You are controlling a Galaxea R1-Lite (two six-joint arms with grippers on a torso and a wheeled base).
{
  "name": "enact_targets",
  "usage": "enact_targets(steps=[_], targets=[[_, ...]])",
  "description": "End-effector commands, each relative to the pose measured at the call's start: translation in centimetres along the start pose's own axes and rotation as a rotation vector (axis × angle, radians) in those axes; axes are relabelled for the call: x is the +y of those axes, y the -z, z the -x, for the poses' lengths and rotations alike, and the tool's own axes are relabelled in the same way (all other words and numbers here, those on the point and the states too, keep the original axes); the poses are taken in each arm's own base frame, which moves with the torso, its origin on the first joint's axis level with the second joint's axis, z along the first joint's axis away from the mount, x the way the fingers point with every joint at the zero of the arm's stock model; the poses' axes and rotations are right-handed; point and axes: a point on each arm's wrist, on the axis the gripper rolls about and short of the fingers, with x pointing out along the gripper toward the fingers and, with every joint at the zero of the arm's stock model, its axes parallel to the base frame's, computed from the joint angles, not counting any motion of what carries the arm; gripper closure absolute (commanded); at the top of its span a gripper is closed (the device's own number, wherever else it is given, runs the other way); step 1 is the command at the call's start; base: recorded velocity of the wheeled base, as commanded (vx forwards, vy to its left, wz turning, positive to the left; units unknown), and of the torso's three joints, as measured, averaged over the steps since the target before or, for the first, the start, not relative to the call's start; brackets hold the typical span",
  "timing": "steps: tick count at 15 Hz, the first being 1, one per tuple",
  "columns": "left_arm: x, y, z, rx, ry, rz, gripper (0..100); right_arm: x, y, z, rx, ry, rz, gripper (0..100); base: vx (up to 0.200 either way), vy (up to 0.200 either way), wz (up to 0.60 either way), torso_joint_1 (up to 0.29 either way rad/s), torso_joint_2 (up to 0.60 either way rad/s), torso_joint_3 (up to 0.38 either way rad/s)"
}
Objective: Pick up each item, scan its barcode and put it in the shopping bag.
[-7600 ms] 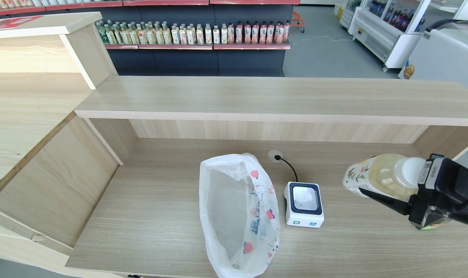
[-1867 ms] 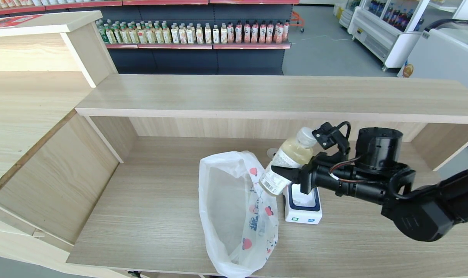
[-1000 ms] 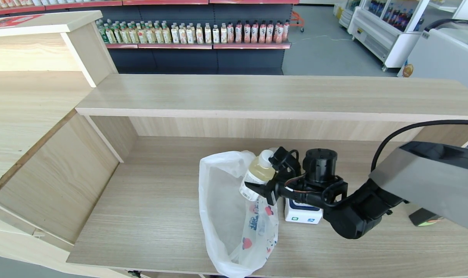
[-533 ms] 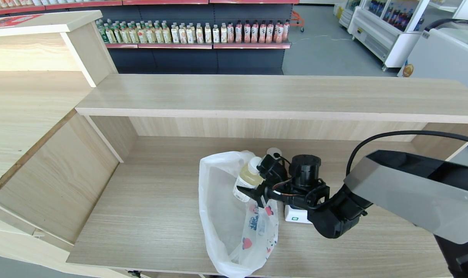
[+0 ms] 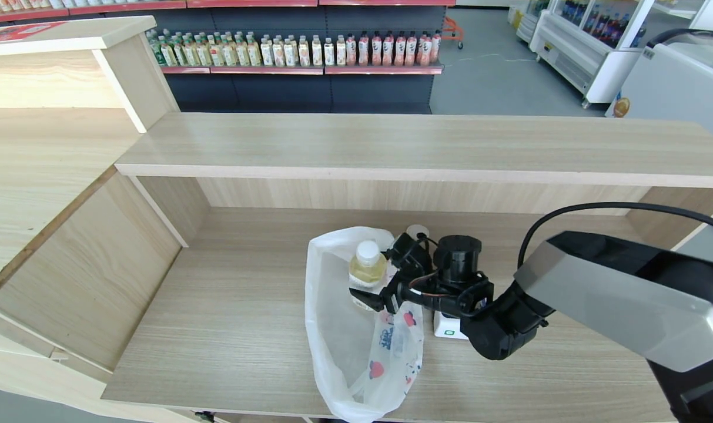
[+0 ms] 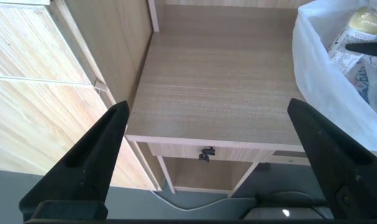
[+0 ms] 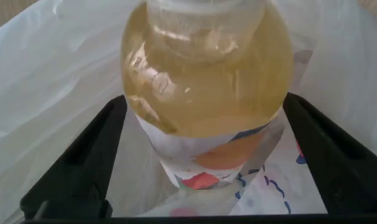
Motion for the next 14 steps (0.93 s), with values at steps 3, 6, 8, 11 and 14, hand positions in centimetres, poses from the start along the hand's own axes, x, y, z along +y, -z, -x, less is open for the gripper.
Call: enact_targets(steps=[3, 6, 8, 11, 14], targets=[[0.0, 0.0, 0.0, 0.0, 0.0, 0.0, 0, -0.6, -5.8, 2.6, -0.069, 0.018, -0.163, 0, 0.0, 0.0, 0.0, 0.0, 0.0, 0.0], [0.0, 0.0, 0.0, 0.0, 0.0, 0.0, 0, -0.5, -9.1, 5.6, -0.033, 0.022, -0.32, 0, 0.0, 0.0, 0.0, 0.0, 0.0, 0.0], [0.0, 0.0, 0.0, 0.0, 0.0, 0.0, 0, -0.9, -10.4, 9.1, 0.031, 0.063, -0.411, 0, 0.0, 0.0, 0.0, 0.0, 0.0, 0.0], [0.0, 0.0, 0.0, 0.0, 0.0, 0.0, 0, -2.5, -10.7, 15.6, 0.101, 0.283, -0.456, 0, 0.0, 0.0, 0.0, 0.0, 0.0, 0.0], [0.0, 0.0, 0.0, 0.0, 0.0, 0.0, 0, -3.2, -13.0, 24.0, 0.341, 0.617, -0.561, 0, 0.0, 0.0, 0.0, 0.0, 0.0, 0.0]])
